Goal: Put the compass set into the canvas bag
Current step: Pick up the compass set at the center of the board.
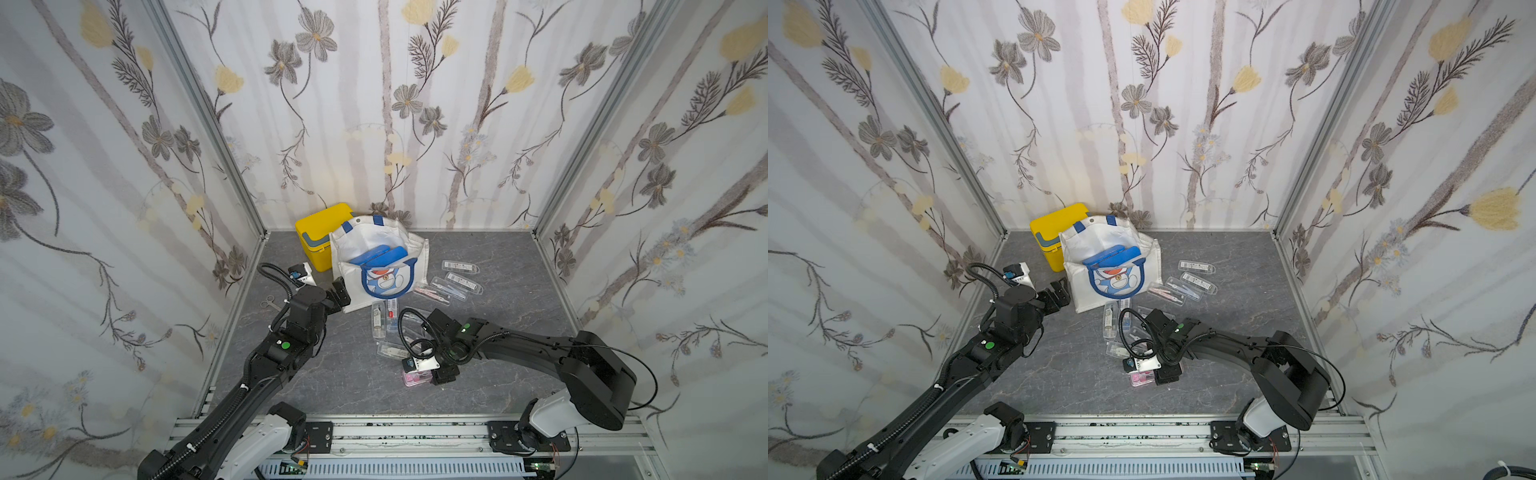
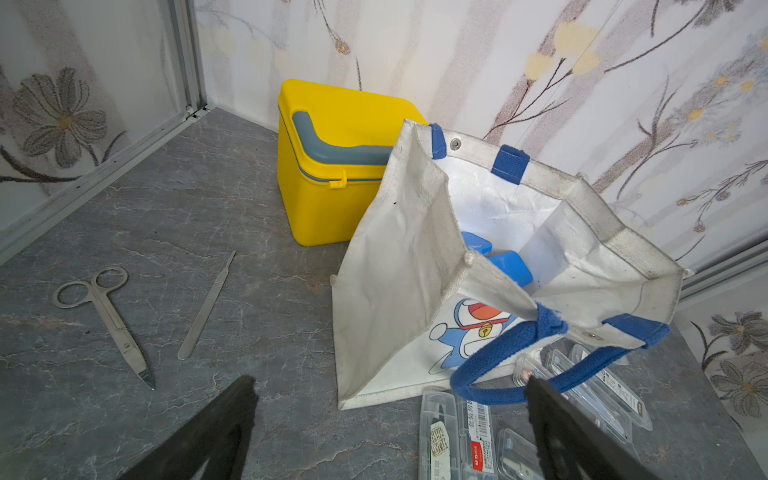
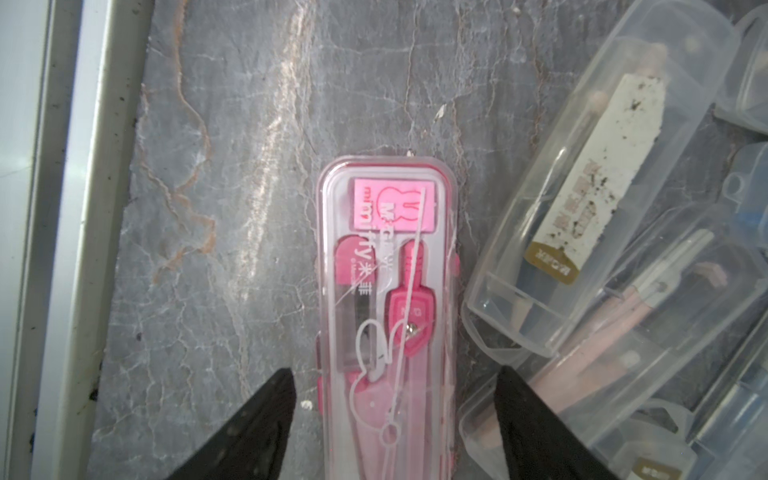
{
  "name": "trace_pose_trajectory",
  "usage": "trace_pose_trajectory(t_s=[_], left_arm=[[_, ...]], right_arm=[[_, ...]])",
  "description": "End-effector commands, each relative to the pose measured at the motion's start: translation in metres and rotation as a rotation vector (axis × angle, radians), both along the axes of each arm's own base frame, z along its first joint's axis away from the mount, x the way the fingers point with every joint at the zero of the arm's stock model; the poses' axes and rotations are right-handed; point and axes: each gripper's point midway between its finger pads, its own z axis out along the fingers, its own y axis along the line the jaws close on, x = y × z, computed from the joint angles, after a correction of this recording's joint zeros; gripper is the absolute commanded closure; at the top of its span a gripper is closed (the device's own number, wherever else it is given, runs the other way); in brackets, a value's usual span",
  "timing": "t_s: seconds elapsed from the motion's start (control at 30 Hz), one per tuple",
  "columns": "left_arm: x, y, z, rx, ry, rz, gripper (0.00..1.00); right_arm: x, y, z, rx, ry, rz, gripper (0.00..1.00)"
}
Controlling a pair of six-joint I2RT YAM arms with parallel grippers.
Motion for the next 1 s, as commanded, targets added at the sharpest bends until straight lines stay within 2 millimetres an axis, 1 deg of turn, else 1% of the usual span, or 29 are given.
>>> trace_pose_trajectory(t_s=[0.0, 0.2, 0.37, 0.4, 0.47, 0.53, 0.8, 0.83, 0.97], left_arm=[[0.002, 0.001, 0.006, -0.029, -0.030, 0.010, 0.00], [0.002, 0.002, 0.005, -0.033, -0.029, 0.012, 0.00], [0.001, 0.003, 0.005, -0.039, -0.033, 0.014, 0.00], [0.001, 0.003, 0.005, -0.039, -0.032, 0.014, 0.00], [0.001, 0.003, 0.004, -0.040, -0.030, 0.014, 0.00], [0.001, 0.004, 0.004, -0.042, -0.032, 0.018, 0.00], [0.001, 0.004, 0.004, -0.050, -0.036, 0.022, 0.00], [0.001, 0.004, 0.003, -0.050, -0.035, 0.022, 0.00], [0.001, 0.005, 0.004, -0.050, -0.036, 0.024, 0.00]], right_arm=[[-0.005, -0.002, -0.004, -0.023, 0.039, -0.005, 0.25], [-0.006, -0.005, -0.011, -0.046, 0.048, -0.016, 0.28], [-0.003, -0.007, -0.014, -0.063, 0.040, -0.029, 0.33], [-0.003, -0.010, -0.021, -0.088, 0.054, -0.032, 0.34], [-0.002, -0.010, -0.024, -0.101, 0.052, -0.041, 0.37], [0.000, -0.011, -0.025, -0.110, 0.047, -0.050, 0.39], [0.002, -0.013, -0.030, -0.133, 0.033, -0.054, 0.42], [0.002, -0.013, -0.031, -0.137, 0.035, -0.054, 0.44], [0.002, -0.013, -0.031, -0.128, 0.029, -0.051, 0.45]])
